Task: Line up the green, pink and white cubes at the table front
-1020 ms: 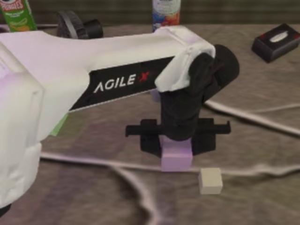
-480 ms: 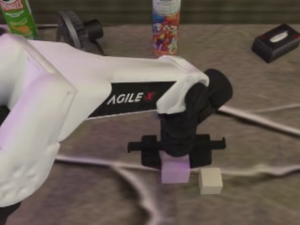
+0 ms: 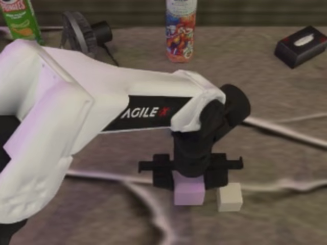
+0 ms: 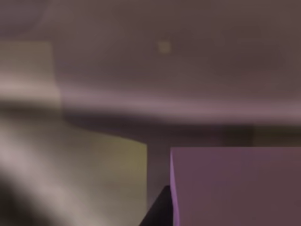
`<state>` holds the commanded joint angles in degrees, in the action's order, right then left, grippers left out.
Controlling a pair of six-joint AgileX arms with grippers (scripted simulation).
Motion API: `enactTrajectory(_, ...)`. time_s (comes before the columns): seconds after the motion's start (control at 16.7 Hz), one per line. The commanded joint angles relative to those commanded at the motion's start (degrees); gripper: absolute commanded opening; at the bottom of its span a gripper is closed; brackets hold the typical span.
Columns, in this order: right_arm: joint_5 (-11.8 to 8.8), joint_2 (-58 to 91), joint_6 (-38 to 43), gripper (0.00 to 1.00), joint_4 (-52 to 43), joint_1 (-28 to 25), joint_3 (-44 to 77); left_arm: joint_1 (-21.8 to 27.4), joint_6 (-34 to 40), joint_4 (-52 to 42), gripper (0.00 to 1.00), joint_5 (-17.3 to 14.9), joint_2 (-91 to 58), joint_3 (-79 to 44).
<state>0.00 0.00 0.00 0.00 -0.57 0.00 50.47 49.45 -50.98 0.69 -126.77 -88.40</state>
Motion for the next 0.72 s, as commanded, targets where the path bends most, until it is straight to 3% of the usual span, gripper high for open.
enactTrajectory(0.66, 0.0, 0.0, 0.0, 1.0, 0.0, 0.0, 0.0, 0.0, 0.0, 0.0, 0.98, 0.0, 0.0, 0.0)
enactTrajectory(0.72, 0.0, 0.0, 0.0, 1.0, 0.0, 0.0, 0.0, 0.0, 0.0, 0.0, 1.0, 0.0, 0.0, 0.0)
